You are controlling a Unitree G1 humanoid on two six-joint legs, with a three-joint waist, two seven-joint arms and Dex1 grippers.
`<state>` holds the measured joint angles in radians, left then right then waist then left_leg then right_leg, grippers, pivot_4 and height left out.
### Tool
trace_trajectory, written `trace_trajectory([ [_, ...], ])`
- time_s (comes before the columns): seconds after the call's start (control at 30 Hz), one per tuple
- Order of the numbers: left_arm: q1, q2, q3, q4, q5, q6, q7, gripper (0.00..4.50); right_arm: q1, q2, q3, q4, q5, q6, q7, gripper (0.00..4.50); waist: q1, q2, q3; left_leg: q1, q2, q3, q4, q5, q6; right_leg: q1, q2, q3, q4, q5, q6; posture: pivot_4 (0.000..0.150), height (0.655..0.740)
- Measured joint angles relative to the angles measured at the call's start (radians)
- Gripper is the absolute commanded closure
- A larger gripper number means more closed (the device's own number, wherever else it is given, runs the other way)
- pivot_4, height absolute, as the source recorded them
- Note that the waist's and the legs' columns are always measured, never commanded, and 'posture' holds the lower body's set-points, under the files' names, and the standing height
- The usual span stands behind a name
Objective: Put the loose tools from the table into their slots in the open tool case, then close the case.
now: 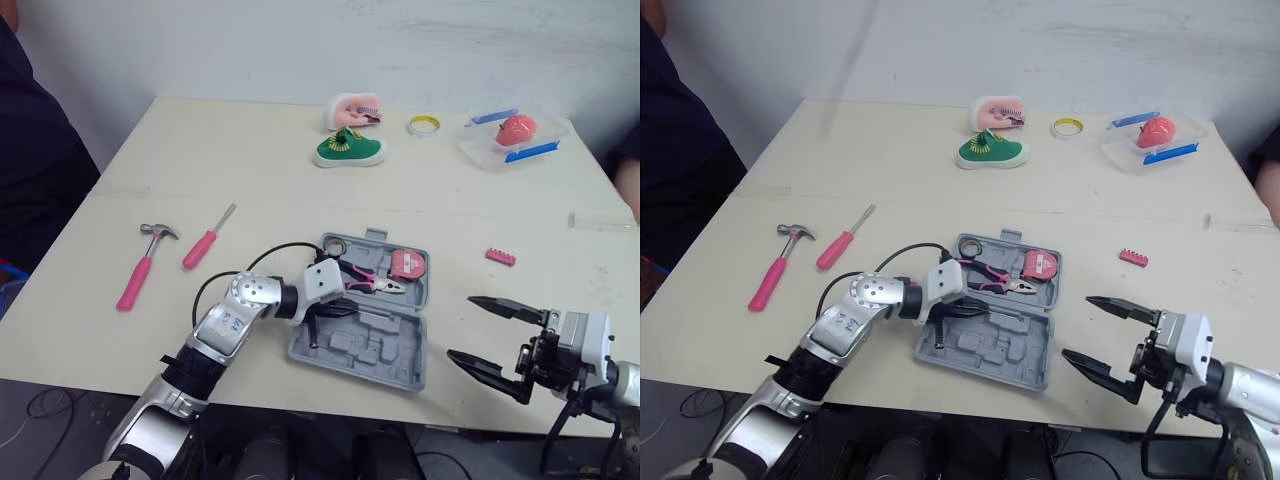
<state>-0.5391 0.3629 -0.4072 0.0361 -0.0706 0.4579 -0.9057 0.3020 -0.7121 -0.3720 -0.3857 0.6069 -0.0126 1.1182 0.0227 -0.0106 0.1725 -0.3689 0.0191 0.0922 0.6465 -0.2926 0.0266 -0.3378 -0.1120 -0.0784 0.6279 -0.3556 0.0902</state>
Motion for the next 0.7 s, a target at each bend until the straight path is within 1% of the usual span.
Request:
trace_trajectory([
  [0.13, 0.01, -0.004, -0.001, -0.015, 0.001, -0.001, 0.021, 4.47, -0.003, 0.0, 0.0, -0.008, 0.0, 0.015, -0.014, 0.0, 0.0, 0.001, -0.002, 0.0, 0.0, 0.0, 0.0, -0.001, 0.001, 0.0, 0.0, 0.0, -0.001, 0.0, 0.0, 0.15, 0.74],
  [0.2, 0.036, -0.027, 0.025, -0.002, -0.009, -0.074, 0.024, 4.47, -0.003, 0.0, 0.0, -0.008, 0.0, 0.015, -0.019, 0.0, 0.001, 0.002, -0.002, -0.001, 0.0, 0.0, 0.0, -0.001, 0.001, -0.001, 0.0, 0.0, -0.001, 0.0, 0.0, 0.15, 0.74],
  [0.3, 0.068, -0.042, 0.073, 0.029, -0.067, -0.208, -0.018, 4.47, -0.005, 0.0, -0.006, -0.008, -0.001, 0.015, -0.02, 0.0, 0.001, 0.002, 0.002, -0.005, 0.0, 0.0, 0.0, 0.0, 0.001, -0.005, 0.0, 0.0, -0.001, 0.0, 0.0, 0.15, 0.74],
  [0.37, 0.067, -0.027, 0.14, 0.021, -0.128, -0.309, -0.073, 4.47, -0.001, -0.002, -0.034, -0.007, -0.001, 0.013, -0.018, 0.0, 0.001, 0.002, 0.004, -0.007, 0.0, 0.0, 0.0, 0.002, -0.003, -0.006, 0.0, 0.0, -0.001, 0.0, 0.0, 0.15, 0.74],
  [0.43, 0.056, 0.001, 0.196, 0.012, -0.171, -0.361, -0.112, 4.47, 0.005, -0.01, -0.058, -0.004, -0.001, 0.012, -0.013, 0.0, 0.001, 0.002, 0.004, -0.006, 0.0, 0.0, 0.0, 0.002, -0.003, -0.006, 0.0, -0.001, -0.002, 0.0, 0.0, 0.15, 0.74],
  [0.53, 0.06, 0.054, 0.266, 0.008, -0.223, -0.386, -0.155, 3.71, 0.026, -0.013, -0.101, 0.012, -0.002, 0.008, -0.001, 0.0, -0.001, 0.002, 0.004, -0.006, 0.0, 0.001, 0.0, 0.001, -0.002, -0.005, 0.0, -0.001, -0.003, 0.0, 0.0, 0.15, 0.74],
  [0.57, 0.07, 0.08, 0.295, 0.008, -0.244, -0.389, -0.17, 3.18, 0.032, -0.014, -0.119, 0.032, -0.005, -0.006, 0.005, 0.0, -0.002, 0.002, 0.005, -0.006, 0.0, 0.001, 0.0, 0.001, -0.002, -0.005, 0.0, -0.001, -0.003, 0.0, 0.0, 0.15, 0.74],
  [0.6, 0.08, 0.1, 0.32, 0.007, -0.257, -0.389, -0.177, 2.79, 0.035, -0.014, -0.134, 0.044, -0.012, -0.016, 0.008, 0.0, -0.003, 0.001, 0.005, -0.006, 0.0, 0.001, 0.0, 0.001, -0.002, -0.005, 0.0, -0.001, -0.003, 0.0, 0.0, 0.15, 0.74],
  [0.67, 0.122, 0.175, 0.421, 0.017, -0.285, -0.413, -0.177, 1.88, 0.057, -0.016, -0.2, 0.098, -0.027, -0.051, 0.018, 0.0, -0.007, 0.001, 0.007, -0.006, 0.0, 0.001, -0.001, 0.0, 0.0, -0.005, 0.0, -0.001, -0.003, 0.0, 0.0, 0.15, 0.74],
  [0.7, 0.146, 0.207, 0.476, 0.019, -0.299, -0.419, -0.172, 1.51, 0.072, -0.027, -0.226, 0.122, -0.029, -0.051, 0.023, 0.0, -0.007, 0.001, 0.007, -0.006, 0.0, 0.0, -0.002, -0.001, 0.001, -0.005, 0.0, -0.001, -0.003, 0.0, 0.0, 0.15, 0.74],
])
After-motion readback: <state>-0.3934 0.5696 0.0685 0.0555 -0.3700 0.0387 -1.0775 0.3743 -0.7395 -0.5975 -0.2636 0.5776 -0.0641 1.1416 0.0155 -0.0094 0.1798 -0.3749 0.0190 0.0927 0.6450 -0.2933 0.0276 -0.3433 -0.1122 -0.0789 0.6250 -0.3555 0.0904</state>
